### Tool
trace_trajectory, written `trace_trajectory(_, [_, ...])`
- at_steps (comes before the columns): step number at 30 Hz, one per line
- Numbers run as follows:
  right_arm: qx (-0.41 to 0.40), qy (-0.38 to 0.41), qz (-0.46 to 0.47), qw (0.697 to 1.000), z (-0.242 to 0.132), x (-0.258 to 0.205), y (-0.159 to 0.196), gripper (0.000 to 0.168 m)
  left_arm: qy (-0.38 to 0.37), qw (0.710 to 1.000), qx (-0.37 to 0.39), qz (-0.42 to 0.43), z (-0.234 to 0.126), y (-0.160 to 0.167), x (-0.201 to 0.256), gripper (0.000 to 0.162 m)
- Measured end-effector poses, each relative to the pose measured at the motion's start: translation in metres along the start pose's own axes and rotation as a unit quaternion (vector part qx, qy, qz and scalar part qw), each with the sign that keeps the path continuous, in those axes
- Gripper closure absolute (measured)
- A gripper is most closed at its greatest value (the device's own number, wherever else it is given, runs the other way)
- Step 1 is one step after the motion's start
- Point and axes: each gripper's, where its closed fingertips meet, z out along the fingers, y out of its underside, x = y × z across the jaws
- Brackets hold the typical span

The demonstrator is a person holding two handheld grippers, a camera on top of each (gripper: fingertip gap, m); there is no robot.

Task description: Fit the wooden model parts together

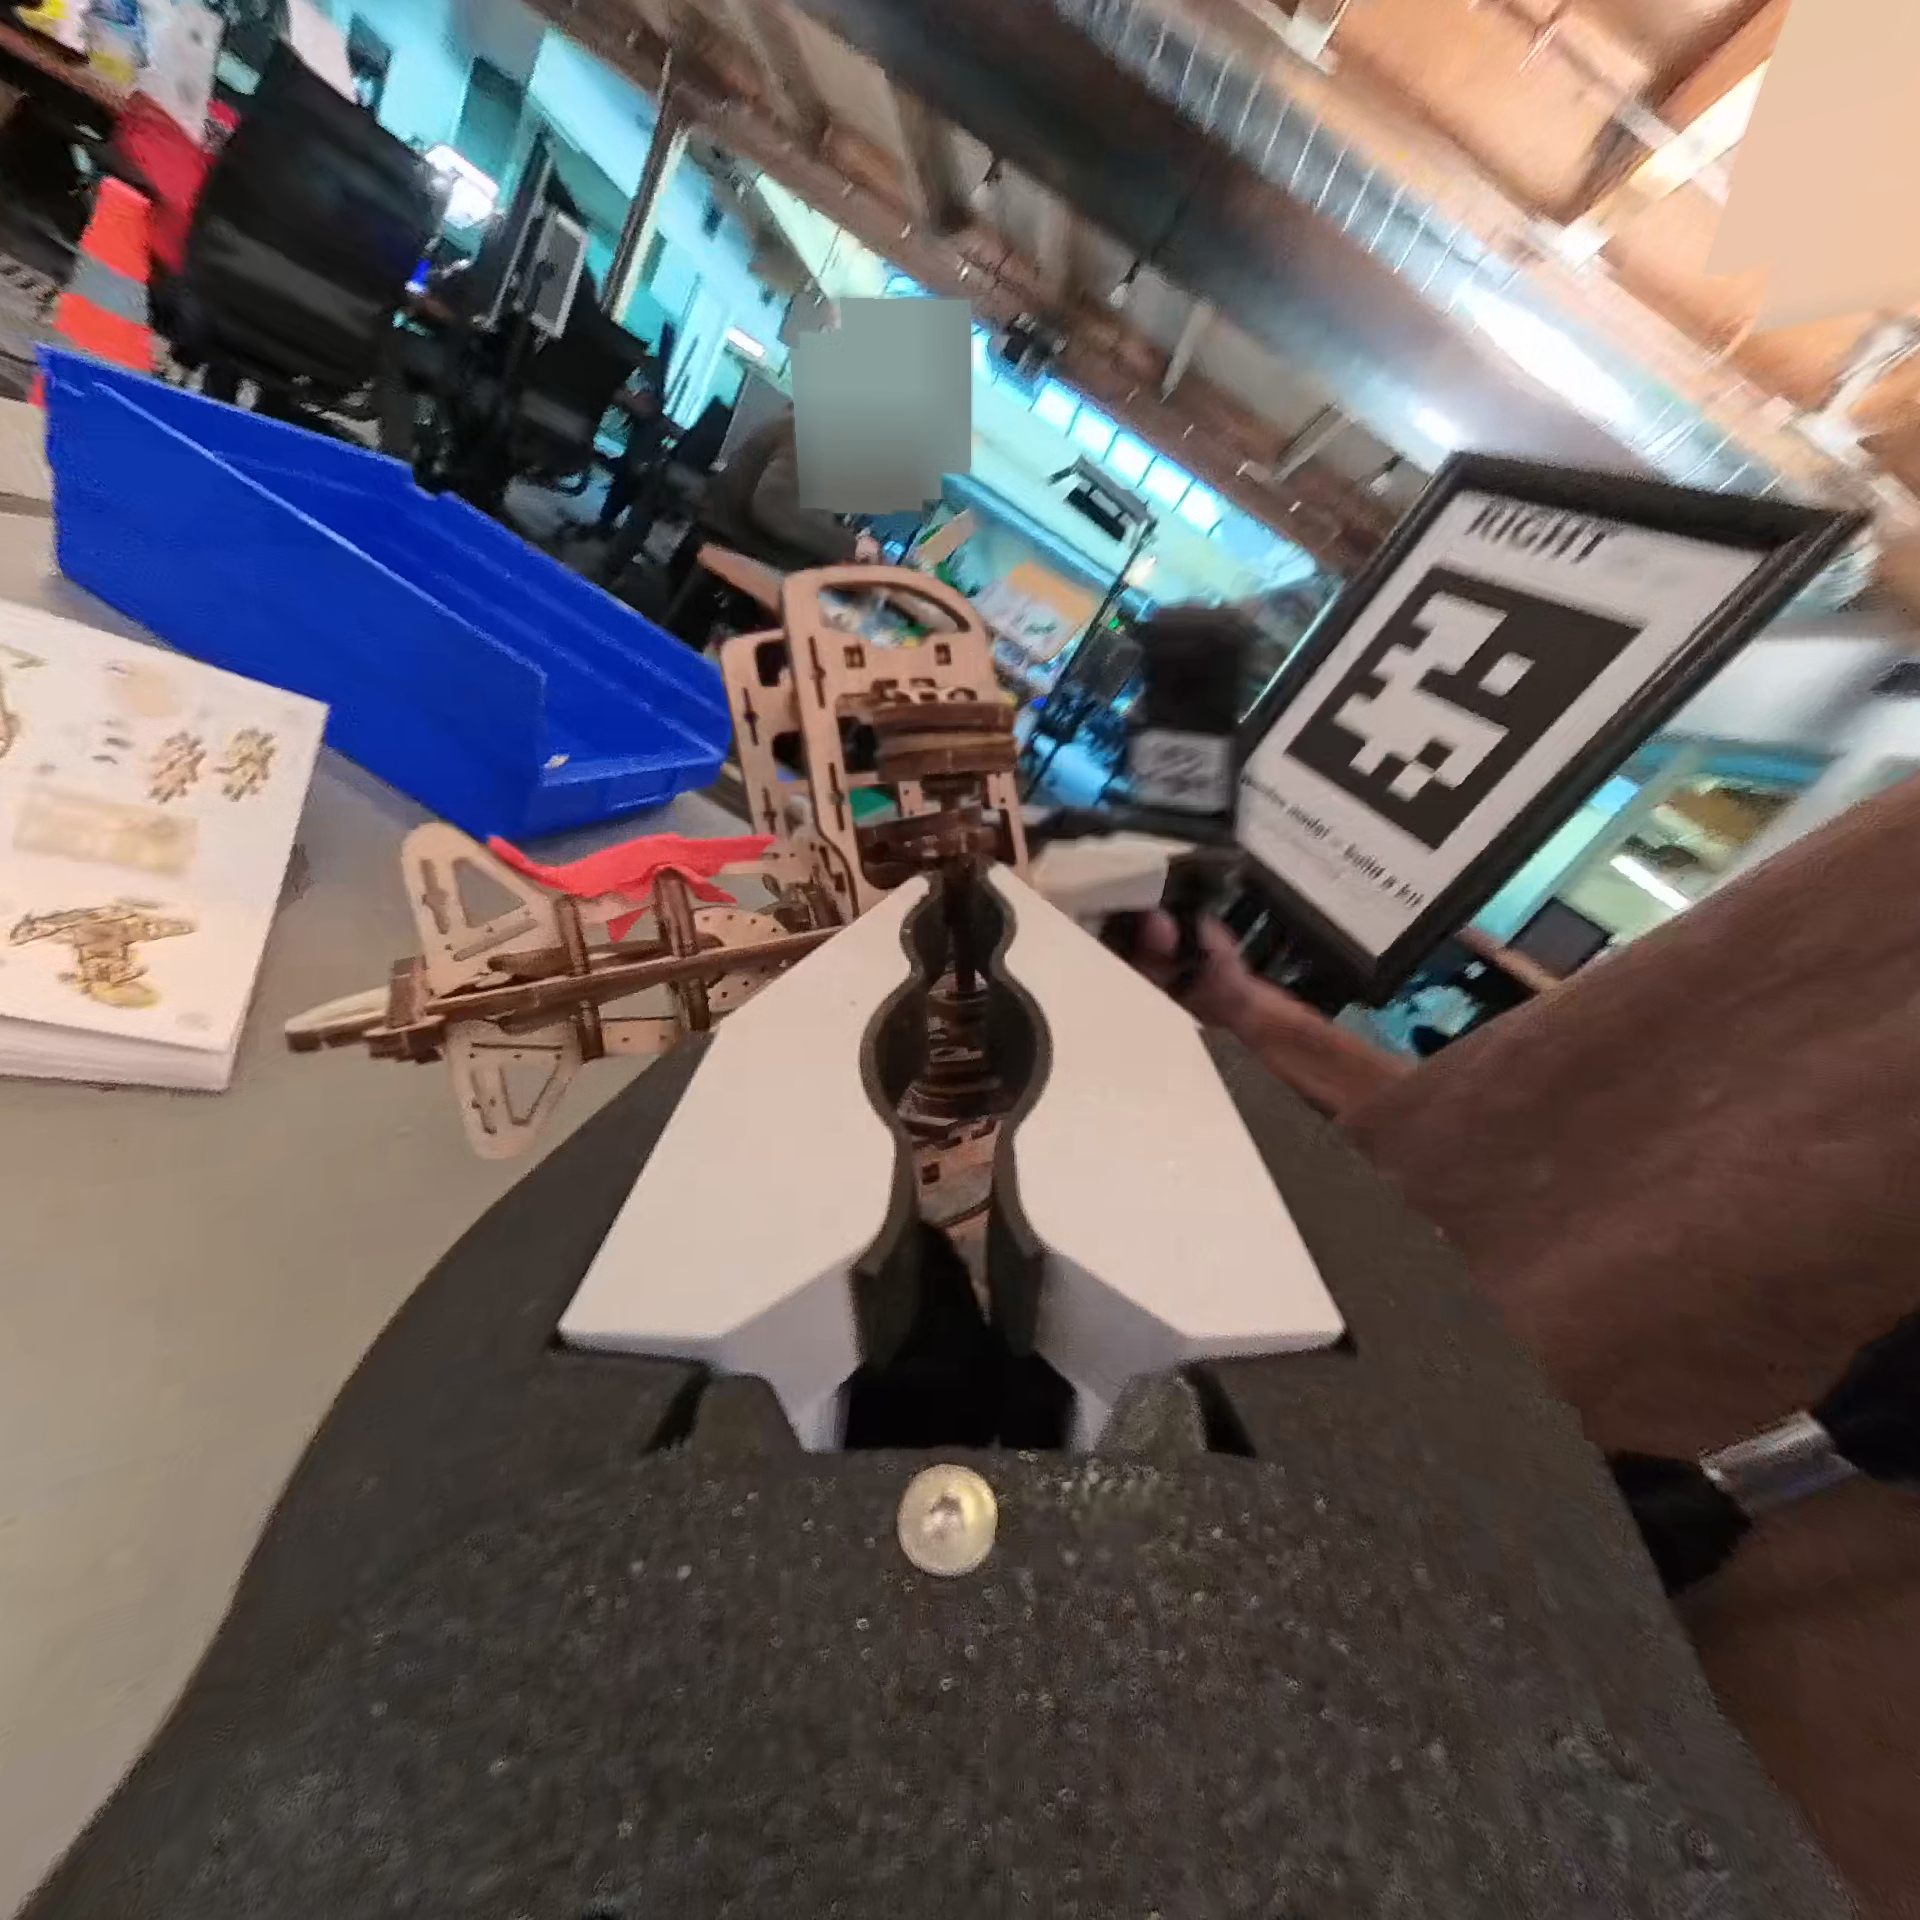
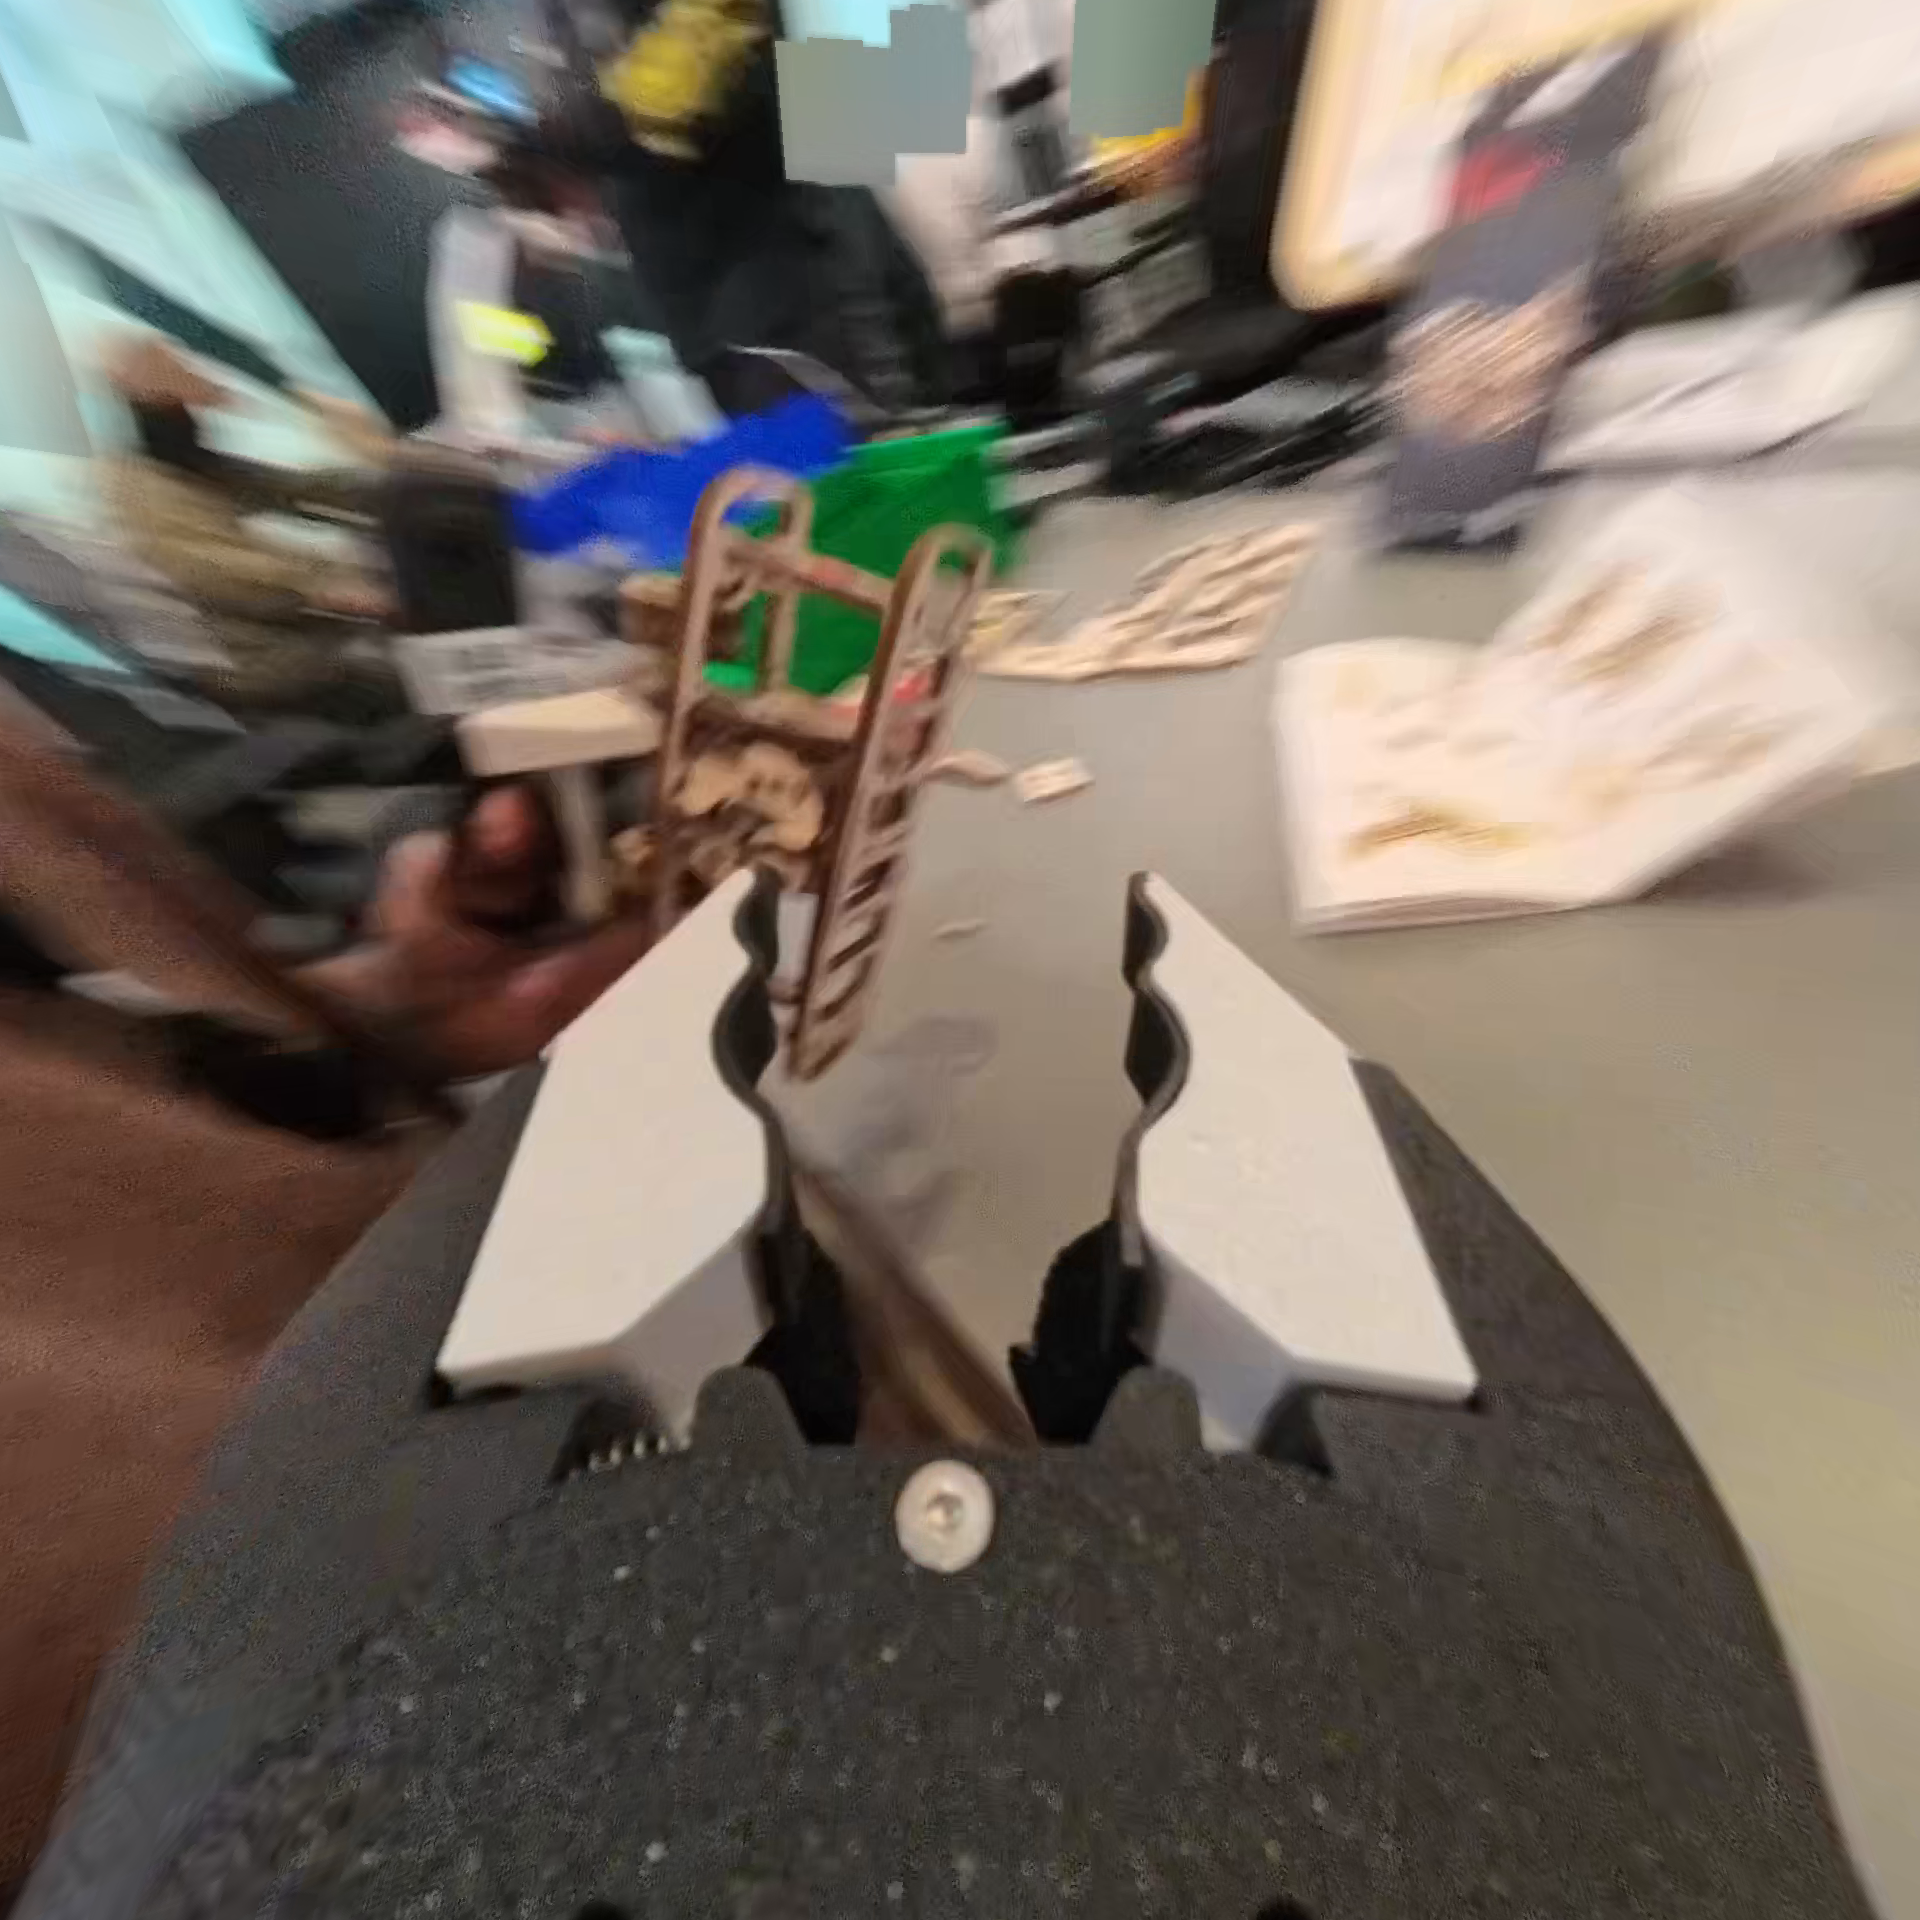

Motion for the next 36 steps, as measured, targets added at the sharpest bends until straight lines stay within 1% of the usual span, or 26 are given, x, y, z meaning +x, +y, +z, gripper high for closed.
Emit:
trace_trajectory(1, [0.003, -0.095, 0.059, 0.994, 0.006, -0.014, 0.006, 0.099, 0.006, 1.000, 0.010, -0.008, -0.002, -0.004, -0.001, 0.162])
trace_trajectory(2, [0.015, -0.167, 0.109, 0.980, 0.010, -0.024, 0.003, 0.099, 0.019, 1.000, 0.013, -0.015, -0.003, -0.006, -0.001, 0.162])
trace_trajectory(3, [0.027, -0.217, 0.140, 0.966, 0.014, -0.032, -0.001, 0.095, 0.025, 0.999, 0.016, -0.021, -0.004, -0.007, -0.002, 0.162])
trace_trajectory(4, [0.018, -0.253, 0.147, 0.956, 0.020, -0.040, 0.000, 0.095, 0.018, 0.999, 0.020, -0.021, -0.005, -0.008, -0.005, 0.162])
trace_trajectory(5, [-0.003, -0.266, 0.143, 0.953, 0.029, -0.044, 0.004, 0.095, 0.015, 1.000, 0.018, -0.018, -0.005, -0.006, -0.008, 0.162])
trace_trajectory(6, [-0.020, -0.268, 0.135, 0.954, 0.038, -0.048, 0.007, 0.091, 0.009, 1.000, 0.015, -0.015, -0.005, -0.005, -0.010, 0.162])
trace_trajectory(7, [-0.035, -0.263, 0.124, 0.956, 0.046, -0.050, 0.010, 0.087, 0.001, 1.000, 0.018, -0.013, -0.006, -0.005, -0.013, 0.162])
trace_trajectory(8, [-0.044, -0.247, 0.116, 0.961, 0.054, -0.047, 0.011, 0.089, -0.004, 1.000, 0.016, -0.011, -0.006, -0.004, -0.016, 0.162])
trace_trajectory(9, [-0.052, -0.224, 0.116, 0.966, 0.062, -0.040, 0.011, 0.101, -0.012, 1.000, 0.013, -0.004, -0.005, -0.002, -0.018, 0.162])
trace_trajectory(11, [-0.072, -0.185, 0.108, 0.974, 0.073, -0.026, 0.016, 0.118, -0.033, 0.999, 0.007, 0.010, -0.004, 0.001, -0.025, 0.162])
trace_trajectory(13, [-0.070, -0.168, 0.111, 0.977, 0.080, -0.018, 0.015, 0.120, -0.052, 0.999, 0.003, 0.012, -0.006, 0.002, -0.034, 0.162])
trace_trajectory(15, [-0.088, -0.132, 0.090, 0.983, 0.088, -0.007, 0.019, 0.120, -0.085, 0.996, -0.011, 0.013, -0.009, 0.006, -0.049, 0.162])
trace_trajectory(18, [-0.125, -0.057, 0.017, 0.990, 0.104, 0.012, 0.021, 0.121, -0.154, 0.988, -0.031, 0.010, -0.018, 0.011, -0.078, 0.161])
trace_trajectory(20, [-0.153, 0.006, -0.085, 0.984, 0.115, 0.026, 0.018, 0.121, -0.207, 0.976, -0.060, 0.009, -0.027, 0.019, -0.100, 0.155])
trace_trajectory(22, [-0.176, 0.056, -0.181, 0.966, 0.126, 0.037, 0.009, 0.121, -0.255, 0.963, -0.088, 0.013, -0.040, 0.025, -0.117, 0.149])
trace_trajectory(23, [-0.183, 0.078, -0.235, 0.952, 0.133, 0.042, 0.004, 0.121, -0.272, 0.958, -0.093, 0.014, -0.048, 0.025, -0.122, 0.146])
trace_trajectory(24, [-0.194, 0.093, -0.295, 0.931, 0.139, 0.047, 0.001, 0.121, -0.282, 0.955, -0.092, 0.014, -0.055, 0.023, -0.125, 0.143])
trace_trajectory(26, [-0.220, 0.118, -0.405, 0.879, 0.153, 0.057, 0.000, 0.121, -0.302, 0.948, -0.101, 0.005, -0.071, 0.023, -0.131, 0.143])
trace_trajectory(28, [-0.233, 0.119, -0.487, 0.833, 0.167, 0.058, 0.002, 0.120, -0.321, 0.940, -0.117, -0.010, -0.089, 0.026, -0.135, 0.143])
trace_trajectory(32, [-0.240, 0.112, -0.578, 0.772, 0.186, 0.053, 0.017, 0.120, -0.339, 0.930, -0.134, -0.041, -0.117, 0.025, -0.141, 0.146])
trace_trajectory(34, [-0.260, 0.108, -0.597, 0.751, 0.191, 0.051, 0.033, 0.120, -0.365, 0.921, -0.134, -0.031, -0.131, 0.021, -0.151, 0.146])
trace_trajectory(36, [-0.258, 0.115, -0.632, 0.722, 0.194, 0.046, 0.042, 0.119, -0.389, 0.907, -0.160, -0.002, -0.142, 0.022, -0.160, 0.146])
